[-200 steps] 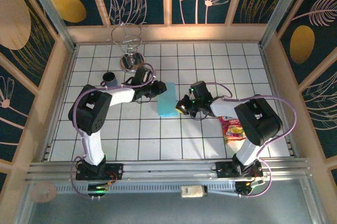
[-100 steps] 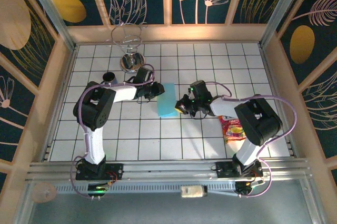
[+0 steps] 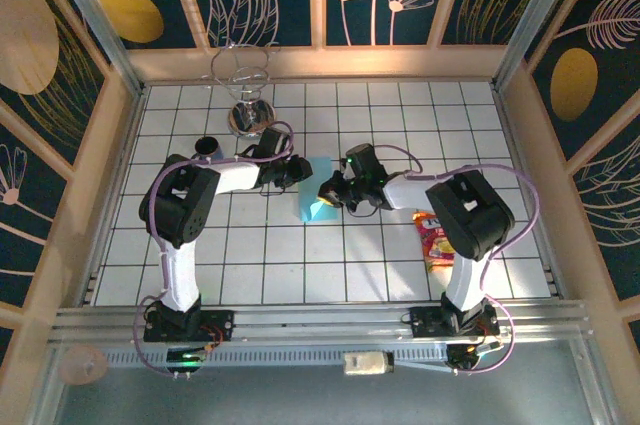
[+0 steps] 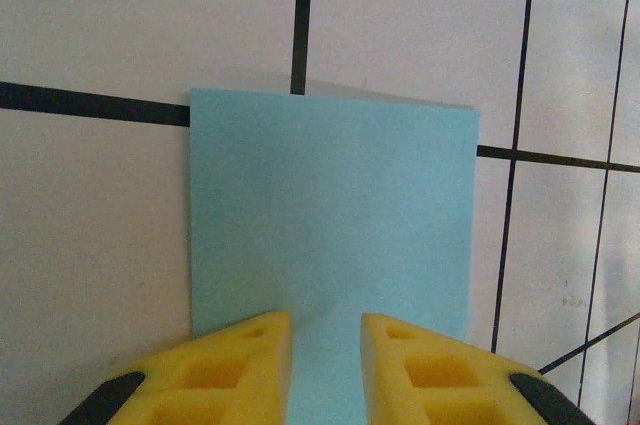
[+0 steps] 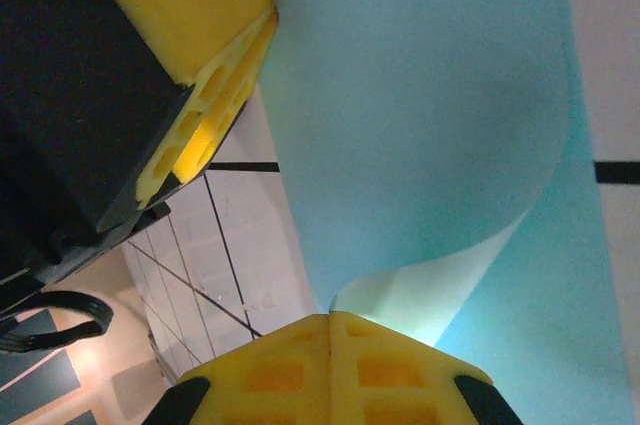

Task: Fold a paper plane with a square sheet of paper (pick it up from the middle)

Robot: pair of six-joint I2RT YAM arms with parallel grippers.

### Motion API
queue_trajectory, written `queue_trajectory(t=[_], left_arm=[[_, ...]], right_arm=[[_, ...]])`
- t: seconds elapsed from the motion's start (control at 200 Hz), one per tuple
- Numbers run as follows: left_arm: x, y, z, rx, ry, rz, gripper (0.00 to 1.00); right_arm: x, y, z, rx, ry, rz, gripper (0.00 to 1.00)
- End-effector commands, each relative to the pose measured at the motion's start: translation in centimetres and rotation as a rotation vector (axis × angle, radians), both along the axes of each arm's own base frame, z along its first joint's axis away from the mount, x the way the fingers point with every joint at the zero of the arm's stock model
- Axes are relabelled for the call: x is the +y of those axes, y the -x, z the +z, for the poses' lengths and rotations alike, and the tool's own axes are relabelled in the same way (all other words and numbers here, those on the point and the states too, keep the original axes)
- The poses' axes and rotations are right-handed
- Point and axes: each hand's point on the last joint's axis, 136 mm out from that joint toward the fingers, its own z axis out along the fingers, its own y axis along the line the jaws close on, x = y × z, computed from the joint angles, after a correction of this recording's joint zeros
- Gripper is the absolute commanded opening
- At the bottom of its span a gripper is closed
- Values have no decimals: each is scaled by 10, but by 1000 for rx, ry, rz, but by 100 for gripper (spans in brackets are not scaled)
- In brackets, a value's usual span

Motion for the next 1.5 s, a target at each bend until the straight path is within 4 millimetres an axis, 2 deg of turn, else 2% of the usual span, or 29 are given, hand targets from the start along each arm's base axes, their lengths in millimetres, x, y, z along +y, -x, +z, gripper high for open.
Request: queue_trajectory(t=[0.0, 0.29, 0.806, 1.186, 1.497], left_arm=[[6, 8, -9, 40, -29, -5, 25], [5, 6, 1, 20, -17, -7, 25], [5, 7, 1, 22, -13, -2, 25], [5, 7, 3, 20, -8, 3, 25], [5, 7, 2, 22, -6, 3, 25]], right_arm=[[15, -11, 9, -44, -46, 9, 0], [20, -23, 7, -66, -61, -14, 0], [30, -22, -4, -54, -62, 13, 0], [27, -28, -16, -42, -22, -24, 0], [28, -29, -16, -45, -38, -28, 0]])
